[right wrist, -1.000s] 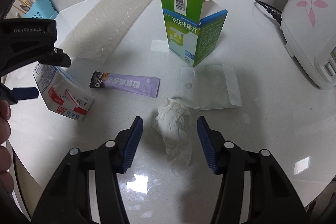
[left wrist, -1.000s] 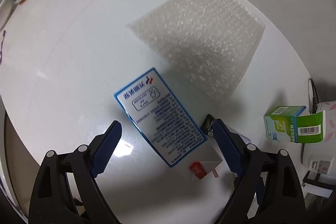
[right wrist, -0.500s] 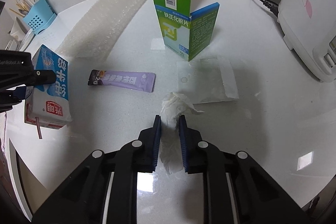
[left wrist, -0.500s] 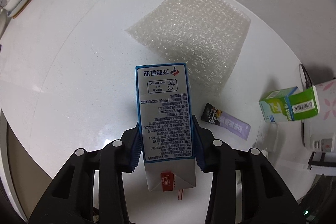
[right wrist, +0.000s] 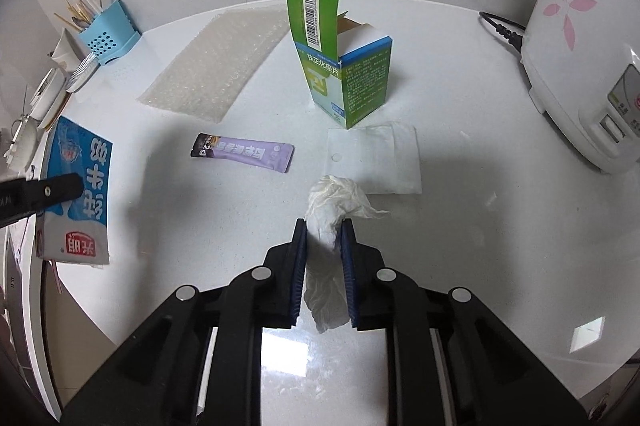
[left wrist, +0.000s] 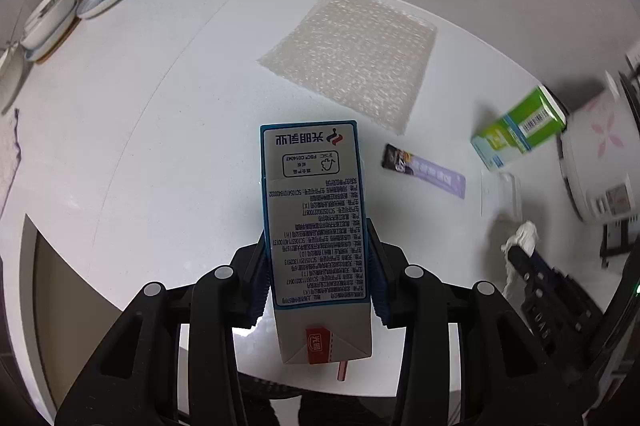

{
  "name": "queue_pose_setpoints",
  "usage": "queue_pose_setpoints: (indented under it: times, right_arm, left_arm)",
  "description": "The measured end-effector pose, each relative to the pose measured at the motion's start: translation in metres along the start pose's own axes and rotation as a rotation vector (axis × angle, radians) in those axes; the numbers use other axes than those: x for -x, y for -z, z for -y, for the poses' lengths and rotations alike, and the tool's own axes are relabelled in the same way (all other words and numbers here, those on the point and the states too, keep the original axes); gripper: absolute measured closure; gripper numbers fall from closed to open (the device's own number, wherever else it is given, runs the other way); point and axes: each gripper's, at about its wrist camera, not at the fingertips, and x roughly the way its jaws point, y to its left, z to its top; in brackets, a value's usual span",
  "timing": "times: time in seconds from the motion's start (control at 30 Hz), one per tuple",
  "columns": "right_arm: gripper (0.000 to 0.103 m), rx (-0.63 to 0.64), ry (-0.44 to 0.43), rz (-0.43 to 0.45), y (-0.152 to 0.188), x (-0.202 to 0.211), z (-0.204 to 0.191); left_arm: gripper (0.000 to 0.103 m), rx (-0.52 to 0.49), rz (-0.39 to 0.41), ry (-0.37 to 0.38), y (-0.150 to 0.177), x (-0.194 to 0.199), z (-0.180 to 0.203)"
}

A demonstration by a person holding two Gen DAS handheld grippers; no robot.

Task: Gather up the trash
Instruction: 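Lift the milk carton and tissue and carry both over the wastebasket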

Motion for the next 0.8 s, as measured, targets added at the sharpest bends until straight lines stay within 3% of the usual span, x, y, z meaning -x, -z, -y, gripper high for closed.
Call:
queue_pose_setpoints:
  times: [0.37, 0.8]
  right_arm:
    - [0.087, -0.079, 0.032, 0.115, 0.052, 0.070, -0.020]
    - [0.087, -0.107, 0.089, 0.135, 0.145, 0.109, -0.090]
  left_arm:
    - [0.063, -0.179, 0.042, 0.091, 0.050, 0.038, -0.015]
    - [0.063, -0.322, 0.046, 0.158, 0.129, 0.070, -0.074]
